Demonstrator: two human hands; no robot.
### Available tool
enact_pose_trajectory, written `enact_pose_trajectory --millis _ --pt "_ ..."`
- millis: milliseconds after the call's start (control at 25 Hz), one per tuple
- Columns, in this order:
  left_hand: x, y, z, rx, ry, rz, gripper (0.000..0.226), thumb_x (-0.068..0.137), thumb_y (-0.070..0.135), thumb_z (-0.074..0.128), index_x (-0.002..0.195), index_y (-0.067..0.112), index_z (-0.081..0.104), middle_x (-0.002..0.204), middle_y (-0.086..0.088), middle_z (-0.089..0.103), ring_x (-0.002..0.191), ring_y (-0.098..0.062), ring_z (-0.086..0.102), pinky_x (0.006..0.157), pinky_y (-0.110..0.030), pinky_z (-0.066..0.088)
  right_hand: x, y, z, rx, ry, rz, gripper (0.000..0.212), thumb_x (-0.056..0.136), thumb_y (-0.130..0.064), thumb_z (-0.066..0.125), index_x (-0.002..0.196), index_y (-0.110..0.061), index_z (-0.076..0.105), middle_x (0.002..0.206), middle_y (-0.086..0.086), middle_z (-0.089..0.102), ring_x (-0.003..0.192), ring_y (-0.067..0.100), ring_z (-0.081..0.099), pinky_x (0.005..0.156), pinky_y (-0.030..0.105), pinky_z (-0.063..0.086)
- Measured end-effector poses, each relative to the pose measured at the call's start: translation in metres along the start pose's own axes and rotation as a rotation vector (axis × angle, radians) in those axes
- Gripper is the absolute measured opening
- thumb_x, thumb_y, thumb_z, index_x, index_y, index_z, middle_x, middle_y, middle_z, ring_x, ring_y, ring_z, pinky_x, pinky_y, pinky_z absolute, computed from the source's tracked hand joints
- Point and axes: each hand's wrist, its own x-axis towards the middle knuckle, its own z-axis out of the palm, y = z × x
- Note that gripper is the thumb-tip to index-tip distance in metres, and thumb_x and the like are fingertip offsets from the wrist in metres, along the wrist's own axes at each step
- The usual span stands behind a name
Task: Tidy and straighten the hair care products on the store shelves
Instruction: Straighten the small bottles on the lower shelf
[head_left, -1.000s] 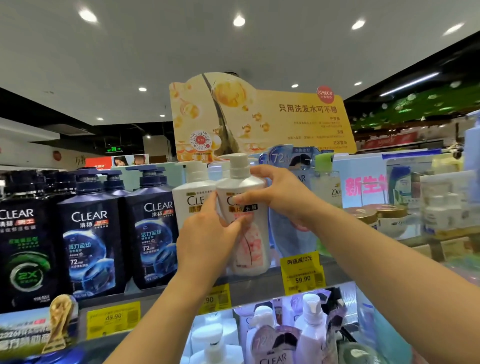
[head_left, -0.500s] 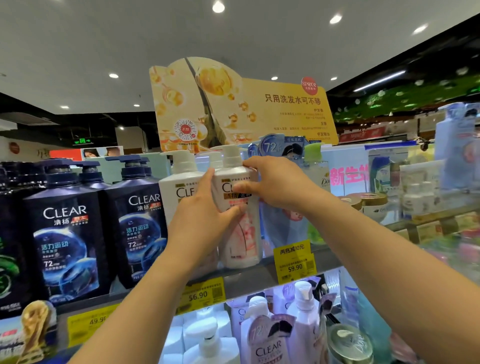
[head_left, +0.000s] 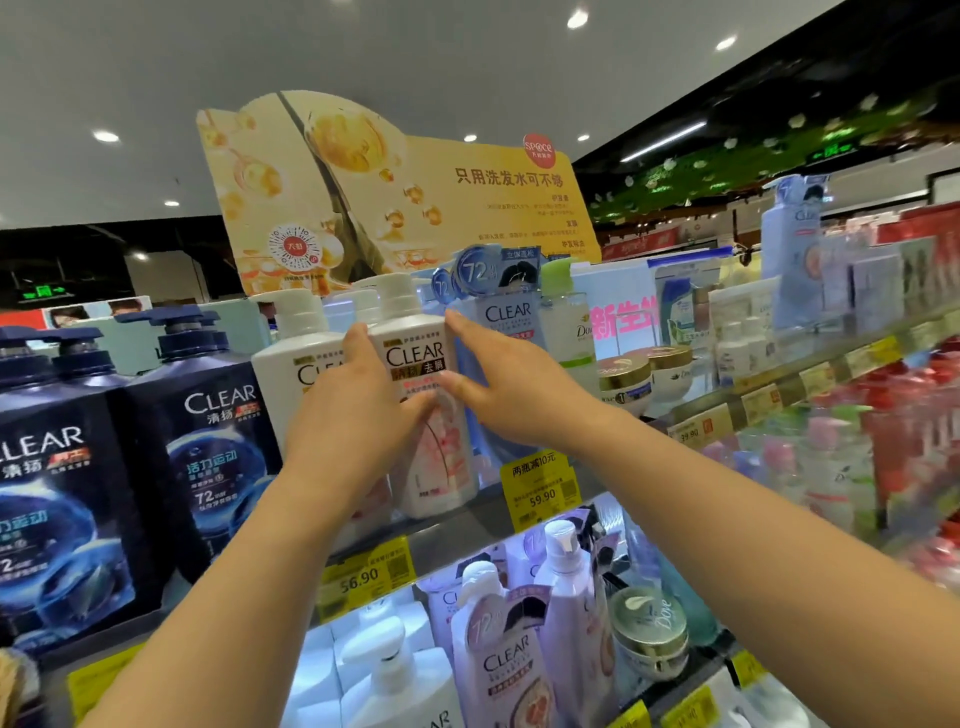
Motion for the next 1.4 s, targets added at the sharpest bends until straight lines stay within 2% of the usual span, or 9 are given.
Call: enact_pose_trajectory --millis 120,280,400,560,680,800,1000,1240,1400 --pt "-0.003 0.002 0.0 -0.005 -0.008 0.0 0.085 0.08 0.05 0.072 0.14 0.013 0.026 0.113 -0.014 0.067 0.099 -0.036 0.064 0.07 -0.041 0.049 -0.019 0.01 -0.011 0.089 0.139 0.004 0.042 0.098 -0.038 0.06 0.137 -0.021 0.059 0.122 -0.004 0.071 0.079 0.0 0.058 0.077 0.036 0.056" --pt "-0.018 0.017 0.0 0.094 0.035 -0.075 0.096 0.082 0.057 0.066 0.15 0.018 0.011 0.113 -0.019 0.066 0.099 -0.04 0.063 0.07 -0.044 0.049 -0.03 0.052 -0.041 0.208 0.378 0.172 0.012 0.092 -0.029 0.069 0.096 -0.018 0.071 0.084 -0.01 0.067 0.072 0.005 0.06 0.071 0.032 0.055" --pt "-0.039 0.041 0.002 0.16 0.137 -0.042 0.091 0.079 0.069 0.056 0.147 0.029 0.011 0.102 -0.018 0.069 0.09 -0.041 0.064 0.066 -0.045 0.051 -0.021 0.093 -0.058 0.217 0.484 0.319 0.033 0.086 -0.039 0.073 0.11 -0.02 0.059 0.102 -0.003 0.06 0.086 0.013 0.058 0.07 0.026 0.045" --pt "-0.048 0.089 0.036 0.17 0.045 -0.023 0.074 0.079 0.074 0.045 0.14 0.036 0.029 0.091 -0.004 0.07 0.091 -0.033 0.064 0.068 -0.043 0.054 0.002 0.132 -0.055 0.278 0.193 0.413 0.077 0.082 -0.053 0.075 0.142 -0.021 0.04 0.134 0.009 0.05 0.108 0.025 0.058 0.09 0.041 0.051" --pt "-0.044 0.113 0.065 0.17 0.014 -0.109 0.064 0.081 0.071 0.047 0.135 0.037 0.037 0.089 0.001 0.069 0.091 -0.029 0.064 0.071 -0.042 0.055 0.01 0.148 -0.04 0.32 0.032 0.36 0.089 0.081 -0.054 0.075 0.149 -0.019 0.031 0.137 0.01 0.054 0.109 0.029 0.063 0.09 0.049 0.056" --pt "-0.043 0.123 0.092 0.144 -0.009 -0.183 0.06 0.082 0.069 0.049 0.131 0.036 0.044 0.089 0.004 0.069 0.091 -0.026 0.064 0.072 -0.041 0.054 0.014 0.16 -0.026 0.37 -0.029 0.312 0.087 0.078 -0.053 0.078 0.144 -0.017 0.034 0.124 0.006 0.063 0.102 0.027 0.066 0.081 0.048 0.06" --pt "-0.061 0.133 0.115 0.044 -0.001 -0.226 0.053 0.084 0.064 0.055 0.127 0.034 0.052 0.07 0.014 0.063 0.08 -0.015 0.062 0.07 -0.039 0.054 0.011 0.167 -0.016 0.457 0.073 0.251 0.067 0.071 -0.051 0.085 0.119 -0.024 0.048 0.093 -0.014 0.059 0.085 0.012 0.064 0.068 0.03 0.056" --pt "-0.085 0.147 0.121 -0.045 0.012 -0.145 0.048 0.083 0.06 0.059 0.124 0.036 0.054 0.07 0.017 0.059 0.071 -0.002 0.056 0.061 -0.033 0.051 -0.021 0.158 -0.035 0.74 0.194 0.256 0.064 0.063 -0.039 0.091 0.115 -0.027 0.055 0.098 -0.017 0.063 0.088 0.007 0.067 0.073 0.035 0.058" --pt "-0.089 0.164 0.126 -0.234 0.058 -0.068 0.059 0.081 0.056 0.065 0.131 0.028 0.05 0.097 0.014 0.056 0.079 -0.004 0.056 0.07 -0.031 0.051 -0.043 0.149 -0.076 0.871 0.32 0.26 0.062 0.066 -0.028 0.091 0.117 -0.02 0.057 0.106 -0.004 0.068 0.094 0.011 0.07 0.078 0.04 0.061"
